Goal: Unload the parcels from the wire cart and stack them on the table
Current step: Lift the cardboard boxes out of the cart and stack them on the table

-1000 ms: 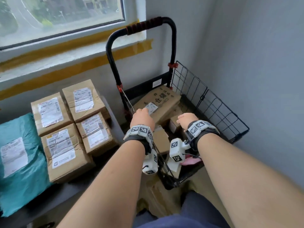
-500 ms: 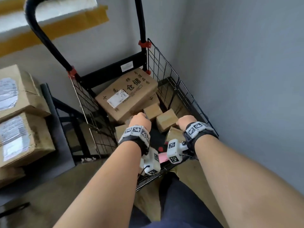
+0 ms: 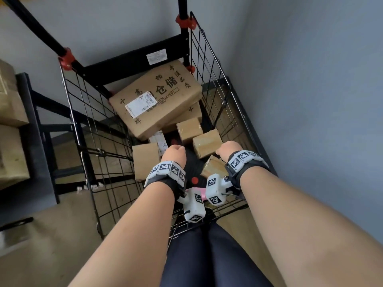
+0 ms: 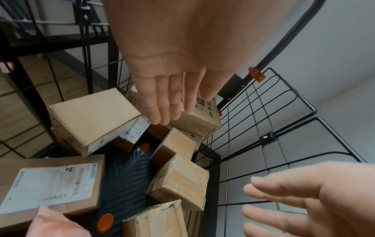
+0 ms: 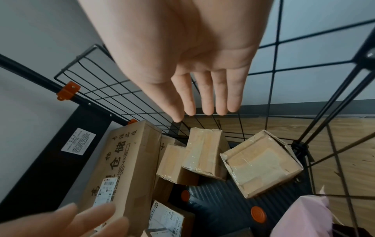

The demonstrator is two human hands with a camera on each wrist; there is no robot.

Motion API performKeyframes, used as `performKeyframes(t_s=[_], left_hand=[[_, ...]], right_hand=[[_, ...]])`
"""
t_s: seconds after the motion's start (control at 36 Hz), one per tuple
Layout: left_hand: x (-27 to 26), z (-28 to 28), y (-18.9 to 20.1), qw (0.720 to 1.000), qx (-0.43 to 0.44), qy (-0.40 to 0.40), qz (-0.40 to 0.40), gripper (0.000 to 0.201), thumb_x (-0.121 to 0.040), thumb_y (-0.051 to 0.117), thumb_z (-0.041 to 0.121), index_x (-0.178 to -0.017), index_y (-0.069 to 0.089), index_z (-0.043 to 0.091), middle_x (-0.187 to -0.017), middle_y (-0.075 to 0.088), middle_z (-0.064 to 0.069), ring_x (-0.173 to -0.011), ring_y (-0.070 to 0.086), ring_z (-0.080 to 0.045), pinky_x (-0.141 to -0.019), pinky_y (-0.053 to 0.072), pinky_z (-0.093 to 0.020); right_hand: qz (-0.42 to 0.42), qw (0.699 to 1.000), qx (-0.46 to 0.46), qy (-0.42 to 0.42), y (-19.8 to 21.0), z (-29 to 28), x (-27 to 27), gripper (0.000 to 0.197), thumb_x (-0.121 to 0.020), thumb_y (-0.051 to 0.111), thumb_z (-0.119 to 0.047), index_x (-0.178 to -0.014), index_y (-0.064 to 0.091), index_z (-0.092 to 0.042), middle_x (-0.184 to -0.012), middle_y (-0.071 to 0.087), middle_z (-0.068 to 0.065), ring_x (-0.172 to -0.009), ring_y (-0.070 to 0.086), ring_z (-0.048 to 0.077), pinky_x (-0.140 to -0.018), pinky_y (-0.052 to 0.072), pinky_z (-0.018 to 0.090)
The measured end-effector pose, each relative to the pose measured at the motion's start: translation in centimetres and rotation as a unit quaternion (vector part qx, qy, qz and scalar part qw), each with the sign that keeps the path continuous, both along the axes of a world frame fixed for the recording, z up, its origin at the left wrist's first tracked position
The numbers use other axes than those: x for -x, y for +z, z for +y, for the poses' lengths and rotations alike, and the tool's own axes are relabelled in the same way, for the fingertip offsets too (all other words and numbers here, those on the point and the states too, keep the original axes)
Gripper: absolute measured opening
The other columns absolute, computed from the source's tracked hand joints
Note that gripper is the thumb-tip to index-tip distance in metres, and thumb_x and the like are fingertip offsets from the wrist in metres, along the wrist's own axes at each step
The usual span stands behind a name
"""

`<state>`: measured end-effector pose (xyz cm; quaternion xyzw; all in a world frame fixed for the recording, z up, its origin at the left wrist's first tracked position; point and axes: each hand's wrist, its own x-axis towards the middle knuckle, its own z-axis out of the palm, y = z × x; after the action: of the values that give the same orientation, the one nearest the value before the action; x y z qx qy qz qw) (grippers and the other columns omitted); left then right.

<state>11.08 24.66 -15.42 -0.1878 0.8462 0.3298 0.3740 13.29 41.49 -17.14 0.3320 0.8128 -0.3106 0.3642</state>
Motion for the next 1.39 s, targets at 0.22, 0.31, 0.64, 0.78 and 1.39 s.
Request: performKeyframes(t_s=[0.22,0.31,0.64,0.78,1.39], left_hand=[[1.2,0.8,-6.3,0.997,-0.056,0.042,-0.022,0.036,-0.099,0.04,0.018,-0.129,0.053,0.002,-0.129,0.056,-0.021,-0.119,0.053,-0.037,-0.101,0.044,-0.044],[1.6,1.1,-8.7,0.996,-0.07,0.038,-0.046,0.037,-0.098,0.043,0.013,-0.134,0.051,0.007,-0.133,0.055,-0.015,-0.123,0.052,-0.032,-0.105,0.042,-0.039],[2.3,3.5,-17.2,0.997,-0.042,-0.02,-0.068,0.052,-0.1,0.041,0.019,-0.15,0.026,0.016,-0.148,0.04,-0.006,-0.129,0.045,-0.025,-0.1,0.036,-0.026],[1.2,4.1,-19.0,0.996,-0.046,-0.029,-0.077,0.058,-0.1,0.042,0.022,-0.152,0.017,0.018,-0.144,0.045,-0.008,-0.114,0.058,-0.029,-0.087,0.046,-0.031],[2.9,0.8,-15.7,0.993,-0.034,0.102,-0.045,0.033,-0.088,0.051,0.022,-0.115,0.057,0.004,-0.099,0.066,-0.017,-0.09,0.063,-0.033,-0.078,0.051,-0.034]], right_hand=[[0.009,1.0,-0.012,0.003,-3.7,-0.4,2.4,0.024,-0.095,0.052,-0.021,-0.112,0.06,-0.006,-0.12,0.06,0.013,-0.096,0.057,0.028,-0.079,0.043,0.03],[0.004,1.0,-0.013,-0.021,-4.9,-0.4,2.9,0.035,-0.096,0.051,-0.018,-0.128,0.053,-0.007,-0.129,0.057,0.012,-0.114,0.056,0.03,-0.092,0.044,0.033],[0.017,0.996,-0.039,-0.073,-11.7,-0.4,5.4,0.023,-0.086,0.056,-0.013,-0.109,0.059,-0.009,-0.102,0.066,0.01,-0.079,0.059,0.028,-0.068,0.046,0.029],[-0.019,0.993,-0.013,-0.116,-13.3,-0.5,5.2,0.051,-0.091,0.056,-0.015,-0.137,0.035,-0.012,-0.119,0.06,0.012,-0.1,0.059,0.031,-0.09,0.049,0.04],[-0.05,0.994,0.036,-0.093,-6.1,-1.6,5.1,0.045,-0.094,0.053,-0.035,-0.125,0.055,-0.003,-0.126,0.059,0.015,-0.114,0.058,0.031,-0.1,0.045,0.04]])
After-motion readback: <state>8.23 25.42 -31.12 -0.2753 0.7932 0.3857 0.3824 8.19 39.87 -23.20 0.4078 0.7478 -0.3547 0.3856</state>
